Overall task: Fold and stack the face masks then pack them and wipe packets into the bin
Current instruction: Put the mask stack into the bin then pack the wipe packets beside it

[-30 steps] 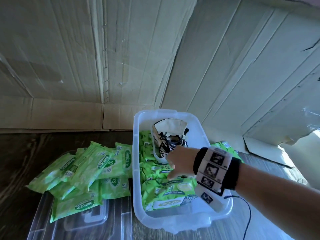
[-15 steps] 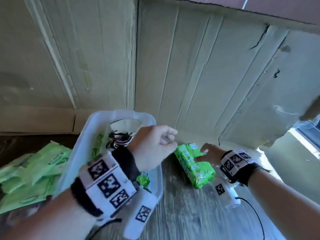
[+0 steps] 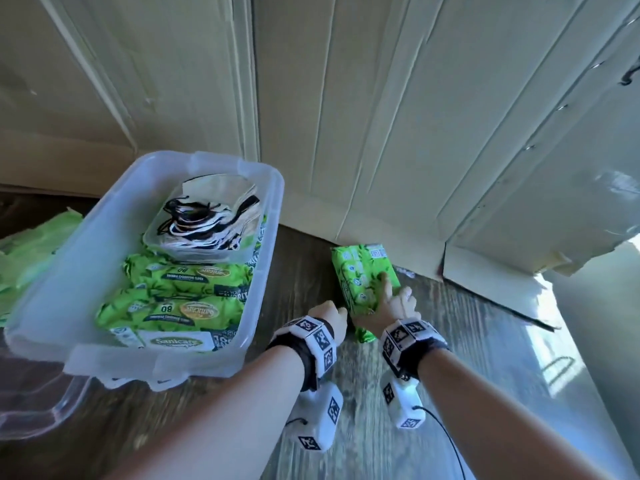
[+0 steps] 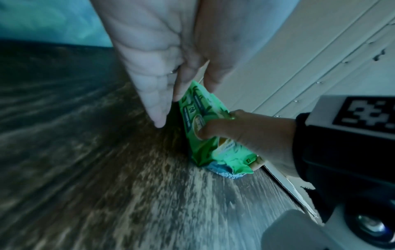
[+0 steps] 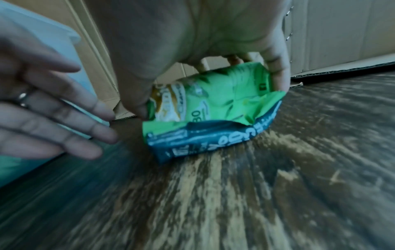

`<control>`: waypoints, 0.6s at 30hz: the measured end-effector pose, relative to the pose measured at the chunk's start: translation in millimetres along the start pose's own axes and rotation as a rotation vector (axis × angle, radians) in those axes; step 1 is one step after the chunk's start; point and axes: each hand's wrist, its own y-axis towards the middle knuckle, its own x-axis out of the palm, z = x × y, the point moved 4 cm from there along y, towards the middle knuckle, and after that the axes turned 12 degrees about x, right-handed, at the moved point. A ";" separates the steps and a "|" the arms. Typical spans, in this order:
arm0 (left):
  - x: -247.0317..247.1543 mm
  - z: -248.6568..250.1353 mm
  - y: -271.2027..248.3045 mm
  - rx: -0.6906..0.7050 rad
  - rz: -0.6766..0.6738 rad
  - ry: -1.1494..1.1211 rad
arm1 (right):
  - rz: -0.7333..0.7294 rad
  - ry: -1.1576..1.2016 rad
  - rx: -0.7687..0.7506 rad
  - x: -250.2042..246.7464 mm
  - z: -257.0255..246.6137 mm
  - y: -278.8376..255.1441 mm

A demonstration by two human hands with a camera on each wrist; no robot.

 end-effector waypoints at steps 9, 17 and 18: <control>21.1 -5.4 -8.7 -0.029 0.123 -0.699 | -0.664 1.297 -0.003 15.2 46.7 -37.7; 25.8 -35.8 -20.9 -0.024 0.030 -0.450 | -0.696 0.980 0.124 33.8 62.5 -38.9; 26.8 -35.7 -23.3 -0.001 0.021 -0.430 | -0.696 0.948 0.125 36.5 61.8 -39.5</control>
